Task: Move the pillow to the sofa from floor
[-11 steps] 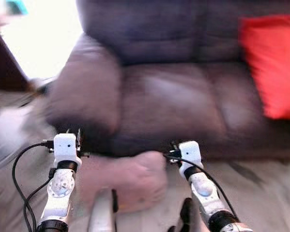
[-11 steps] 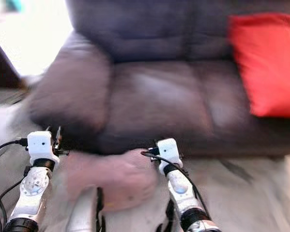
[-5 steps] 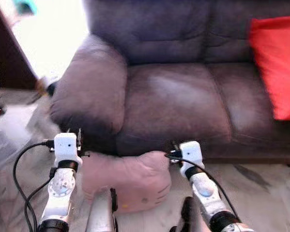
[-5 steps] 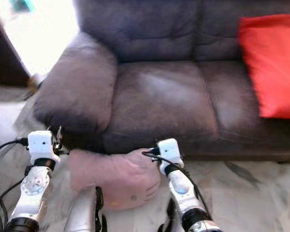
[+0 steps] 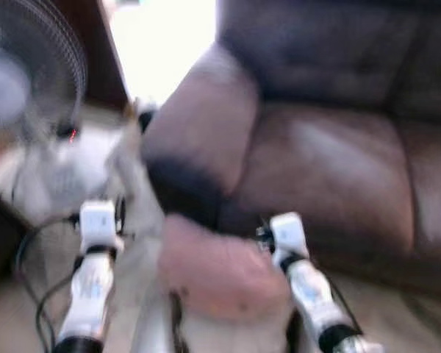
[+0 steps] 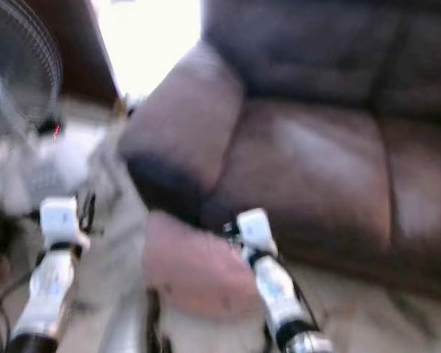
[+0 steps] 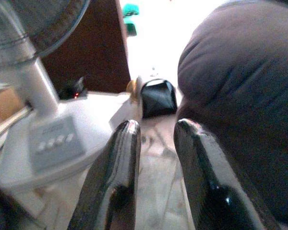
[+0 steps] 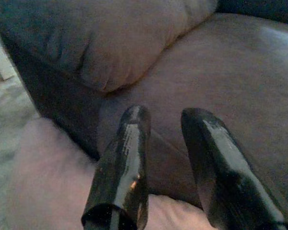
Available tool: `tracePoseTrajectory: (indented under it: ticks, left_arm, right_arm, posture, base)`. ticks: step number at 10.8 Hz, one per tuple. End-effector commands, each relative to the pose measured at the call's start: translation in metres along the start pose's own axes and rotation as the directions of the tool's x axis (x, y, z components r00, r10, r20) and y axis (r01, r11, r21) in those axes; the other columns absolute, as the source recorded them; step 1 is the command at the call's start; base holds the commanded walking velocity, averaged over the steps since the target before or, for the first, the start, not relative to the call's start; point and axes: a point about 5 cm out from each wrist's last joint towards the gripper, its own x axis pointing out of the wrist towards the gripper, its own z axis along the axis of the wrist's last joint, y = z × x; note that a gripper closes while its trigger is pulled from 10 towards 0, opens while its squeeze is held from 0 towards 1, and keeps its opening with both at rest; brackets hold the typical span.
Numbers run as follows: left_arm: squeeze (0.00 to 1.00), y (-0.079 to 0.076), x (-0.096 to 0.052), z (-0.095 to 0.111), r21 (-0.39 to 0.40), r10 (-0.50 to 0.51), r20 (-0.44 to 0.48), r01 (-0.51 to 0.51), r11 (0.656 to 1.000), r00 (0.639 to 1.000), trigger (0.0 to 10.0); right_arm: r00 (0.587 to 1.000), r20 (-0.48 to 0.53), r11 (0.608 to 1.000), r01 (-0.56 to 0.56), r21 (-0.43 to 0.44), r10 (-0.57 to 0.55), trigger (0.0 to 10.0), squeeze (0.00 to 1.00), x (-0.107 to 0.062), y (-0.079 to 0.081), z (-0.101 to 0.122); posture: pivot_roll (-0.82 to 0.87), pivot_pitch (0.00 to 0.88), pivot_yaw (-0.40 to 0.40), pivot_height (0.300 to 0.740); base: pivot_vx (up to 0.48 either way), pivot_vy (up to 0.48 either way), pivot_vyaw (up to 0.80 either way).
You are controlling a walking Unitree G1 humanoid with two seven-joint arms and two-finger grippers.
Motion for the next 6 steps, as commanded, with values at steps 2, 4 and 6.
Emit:
tracePoseTrajectory:
  ticks: [2, 4, 6]
  left_arm:
    - [0.0, 0.0, -0.0017, -0.0036, 0.004, -0.004, -0.02, 0.004, 1.0, 1.0, 10.0]
    - [0.0, 0.0001, -0.0021, -0.0048, 0.002, -0.004, -0.024, 0.004, 1.0, 1.0, 10.0]
    - [0.0, -0.0005, -0.0021, -0.0052, 0.001, -0.012, -0.025, 0.012, 1.0, 1.0, 10.0]
  right_arm:
    - [1.0, -0.024, 1.0, 0.006, 0.026, -0.006, 10.0, 0.0, -0.0024, 0.0009, -0.005]
    - [0.999, -0.04, 1.0, 0.019, 0.017, -0.018, 10.0, 0.0, -0.0032, -0.0004, -0.0075]
    - [0.998, -0.048, 0.999, 0.042, 0.019, -0.041, 10.0, 0.0, -0.0039, -0.0031, -0.009]
  posture:
    - [0.13, 0.151, -0.014, 0.569]
    - [0.13, 0.148, -0.015, 0.569]
    - [0.13, 0.139, -0.013, 0.569]
  base:
    - [0.0, 0.0, 0.0]
    - [0.0, 0.0, 0.0]
    - [0.0, 0.0, 0.0]
